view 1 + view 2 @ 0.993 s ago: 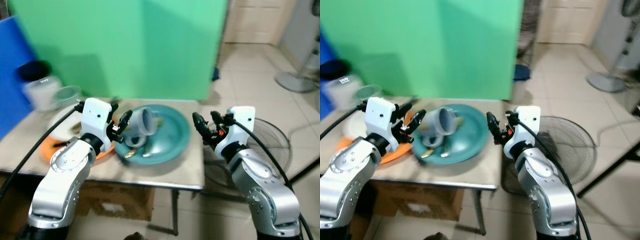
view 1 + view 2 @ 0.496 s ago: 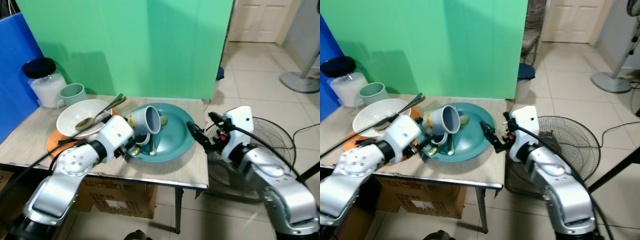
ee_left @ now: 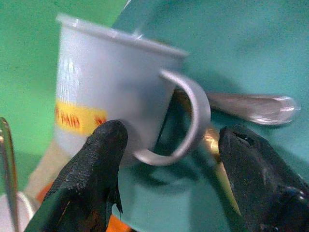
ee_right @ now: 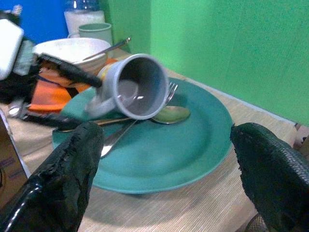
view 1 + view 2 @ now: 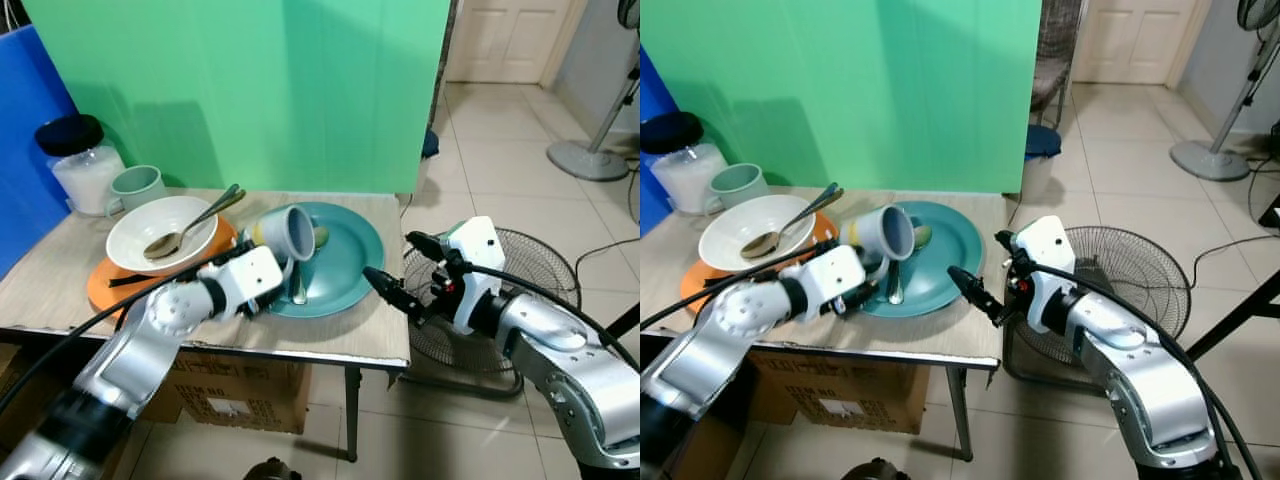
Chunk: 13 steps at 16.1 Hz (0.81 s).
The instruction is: Setting the table
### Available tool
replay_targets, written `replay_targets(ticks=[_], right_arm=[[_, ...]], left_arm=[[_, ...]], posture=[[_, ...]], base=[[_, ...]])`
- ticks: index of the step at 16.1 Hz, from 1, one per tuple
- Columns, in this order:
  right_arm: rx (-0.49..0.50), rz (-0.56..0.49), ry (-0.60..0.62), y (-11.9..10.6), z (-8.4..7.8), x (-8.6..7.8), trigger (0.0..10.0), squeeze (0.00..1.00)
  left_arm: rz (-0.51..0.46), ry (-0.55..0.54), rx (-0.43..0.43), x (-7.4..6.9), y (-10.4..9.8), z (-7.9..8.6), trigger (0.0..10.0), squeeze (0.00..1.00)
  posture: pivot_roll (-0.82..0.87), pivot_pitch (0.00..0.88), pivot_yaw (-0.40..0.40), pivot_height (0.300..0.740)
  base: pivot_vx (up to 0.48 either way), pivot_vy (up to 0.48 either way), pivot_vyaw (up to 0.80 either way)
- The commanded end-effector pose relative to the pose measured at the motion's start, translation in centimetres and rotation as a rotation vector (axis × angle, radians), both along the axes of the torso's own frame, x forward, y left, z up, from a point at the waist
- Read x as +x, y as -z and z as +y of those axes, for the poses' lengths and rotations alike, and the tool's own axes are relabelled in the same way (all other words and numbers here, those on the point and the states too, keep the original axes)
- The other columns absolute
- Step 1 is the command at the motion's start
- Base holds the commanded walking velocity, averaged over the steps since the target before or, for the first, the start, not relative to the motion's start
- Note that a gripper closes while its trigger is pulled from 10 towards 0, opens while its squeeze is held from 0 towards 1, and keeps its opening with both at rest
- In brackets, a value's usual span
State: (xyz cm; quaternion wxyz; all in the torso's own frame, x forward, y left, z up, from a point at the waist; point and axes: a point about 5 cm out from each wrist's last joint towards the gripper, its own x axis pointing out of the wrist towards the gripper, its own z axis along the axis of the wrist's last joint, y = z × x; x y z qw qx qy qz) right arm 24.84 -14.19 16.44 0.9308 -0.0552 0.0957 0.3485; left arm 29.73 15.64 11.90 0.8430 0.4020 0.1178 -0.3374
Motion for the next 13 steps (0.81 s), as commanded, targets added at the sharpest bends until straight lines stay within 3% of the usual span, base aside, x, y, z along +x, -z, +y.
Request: replay_targets(ticks=[1,2,3,4,5,7,13], right_arm=[[-0.002,-0.013,-0.018,-0.5,0.1,0.1,10.0,1.0],[-0.005,-0.011,-0.023,-0.6,0.1,0.1,10.0,0.6],[-0.006,-0.005,-0.04,-0.6,0.2,0.0,10.0,0.0],[-0.004,-0.002,-0.051,-0.6,0.2,-0.1,10.0,0.0],[0.005,0.007,-0.076,-0.6,0.4,-0.3,10.0,0.0],[0.008,0.026,-0.15,-0.7,0.6,-1.0,10.0,0.0],[0.012,0.033,-0.166,-0.8,0.4,-1.1,10.0,0.0]], left_arm=[[-0.012,-0.011,0.043,0.5,0.3,0.3,7.1,0.0],[-0.017,-0.017,0.055,0.9,0.6,0.4,4.9,0.0],[-0.027,-0.031,0.056,1.3,0.7,0.5,3.3,0.0],[-0.03,-0.034,0.053,1.5,0.8,0.4,0.9,0.0],[-0.036,-0.036,0.048,1.8,1.0,0.2,0.0,0.0],[-0.039,-0.026,0.045,1.9,1.2,0.0,0.0,0.0],[-0.098,-0.034,0.021,2.6,0.8,-0.1,0.0,0.0]], posture=[[0.1,0.0,0.064,0.727],[0.1,0.0,0.064,0.727],[0.1,0.0,0.065,0.727],[0.1,0.0,0.064,0.727],[0.1,0.0,0.064,0.727],[0.1,0.0,0.065,0.727],[0.1,0.0,0.065,0.727]], base=[[0.0,0.0,0.0],[0.0,0.0,0.0],[0.0,0.0,0.0],[0.0,0.0,0.0],[0.0,0.0,0.0],[0.0,0.0,0.0],[0.0,0.0,0.0]])
